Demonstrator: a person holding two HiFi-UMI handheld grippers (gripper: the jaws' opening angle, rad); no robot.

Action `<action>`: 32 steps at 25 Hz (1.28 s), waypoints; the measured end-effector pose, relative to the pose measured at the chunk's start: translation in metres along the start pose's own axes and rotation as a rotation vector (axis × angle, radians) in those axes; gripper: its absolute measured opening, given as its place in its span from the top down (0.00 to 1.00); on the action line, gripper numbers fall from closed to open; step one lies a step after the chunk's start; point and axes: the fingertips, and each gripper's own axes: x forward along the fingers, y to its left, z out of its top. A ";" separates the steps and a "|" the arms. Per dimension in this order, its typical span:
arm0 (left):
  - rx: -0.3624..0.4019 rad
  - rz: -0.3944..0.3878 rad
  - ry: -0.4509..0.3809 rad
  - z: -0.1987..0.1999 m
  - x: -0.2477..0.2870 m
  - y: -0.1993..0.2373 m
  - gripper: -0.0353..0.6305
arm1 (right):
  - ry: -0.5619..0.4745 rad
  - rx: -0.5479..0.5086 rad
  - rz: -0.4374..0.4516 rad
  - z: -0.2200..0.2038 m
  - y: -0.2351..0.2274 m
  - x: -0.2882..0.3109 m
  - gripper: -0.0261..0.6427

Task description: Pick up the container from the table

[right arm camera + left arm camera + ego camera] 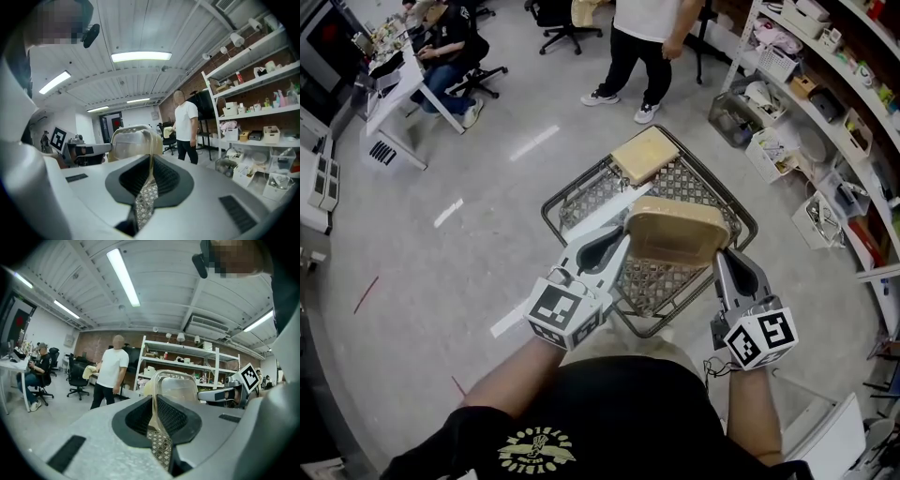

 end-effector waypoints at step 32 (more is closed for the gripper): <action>0.119 -0.014 -0.139 0.090 0.026 0.004 0.90 | -0.156 -0.111 -0.021 0.090 -0.009 0.006 0.92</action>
